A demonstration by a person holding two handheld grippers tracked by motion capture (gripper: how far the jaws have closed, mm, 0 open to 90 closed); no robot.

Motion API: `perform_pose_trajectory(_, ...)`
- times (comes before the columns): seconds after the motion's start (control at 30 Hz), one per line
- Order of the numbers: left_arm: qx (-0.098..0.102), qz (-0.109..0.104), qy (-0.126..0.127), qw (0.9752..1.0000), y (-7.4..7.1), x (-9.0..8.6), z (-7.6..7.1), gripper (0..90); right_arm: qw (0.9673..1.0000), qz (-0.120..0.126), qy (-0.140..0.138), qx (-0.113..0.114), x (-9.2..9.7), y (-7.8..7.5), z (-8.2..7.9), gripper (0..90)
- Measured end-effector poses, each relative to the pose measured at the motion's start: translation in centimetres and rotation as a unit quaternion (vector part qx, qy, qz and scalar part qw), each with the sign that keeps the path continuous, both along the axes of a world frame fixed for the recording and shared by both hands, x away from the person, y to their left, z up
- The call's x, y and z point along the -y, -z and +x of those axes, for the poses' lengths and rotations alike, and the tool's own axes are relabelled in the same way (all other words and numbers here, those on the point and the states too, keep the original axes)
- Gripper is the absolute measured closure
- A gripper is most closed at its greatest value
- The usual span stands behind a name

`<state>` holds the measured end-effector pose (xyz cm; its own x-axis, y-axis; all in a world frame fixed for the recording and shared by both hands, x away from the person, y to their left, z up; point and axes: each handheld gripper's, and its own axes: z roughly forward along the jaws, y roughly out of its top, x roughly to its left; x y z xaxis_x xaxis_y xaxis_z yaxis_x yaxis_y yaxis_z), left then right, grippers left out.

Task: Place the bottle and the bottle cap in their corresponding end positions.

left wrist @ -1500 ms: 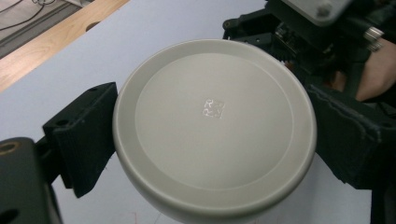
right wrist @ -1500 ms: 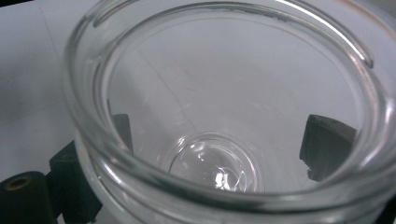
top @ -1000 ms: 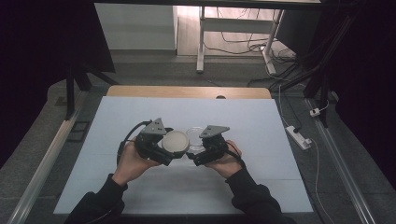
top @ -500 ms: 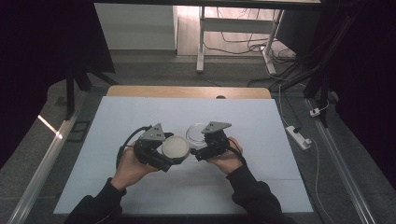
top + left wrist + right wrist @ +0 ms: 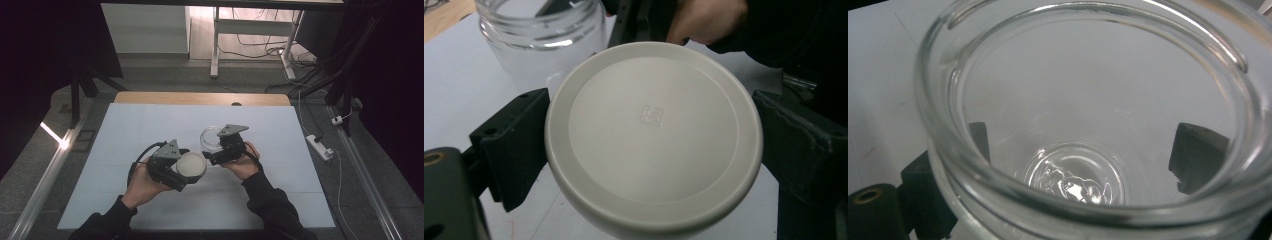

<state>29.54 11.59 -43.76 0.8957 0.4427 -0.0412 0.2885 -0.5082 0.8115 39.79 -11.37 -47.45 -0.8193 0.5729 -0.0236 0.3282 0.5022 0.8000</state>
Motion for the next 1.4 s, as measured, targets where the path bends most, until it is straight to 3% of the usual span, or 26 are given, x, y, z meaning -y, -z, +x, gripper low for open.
perform_pose_trajectory(0.53,0.001,0.004,0.018,0.9998,2.2,1.0,-0.2,7.8,1.0,0.0,0.005,0.006,-1.1,-0.2,1.8,6.7)
perform_pose_trajectory(1.03,-0.003,0.008,0.016,0.9998,4.7,1.8,0.9,7.8,0.9997,-0.006,0.022,0.006,-2.6,0.7,4.0,6.7)
perform_pose_trajectory(1.2,-0.012,-0.001,0.018,0.9998,5.6,2.1,1.4,7.8,0.9997,-0.007,0.024,0.005,-2.9,1.1,4.5,6.7)
perform_pose_trajectory(1.4,-0.007,0.012,0.022,0.9997,6.6,2.7,1.6,7.8,0.9995,-0.009,0.03,0.004,-3.2,1.5,5.2,6.7)
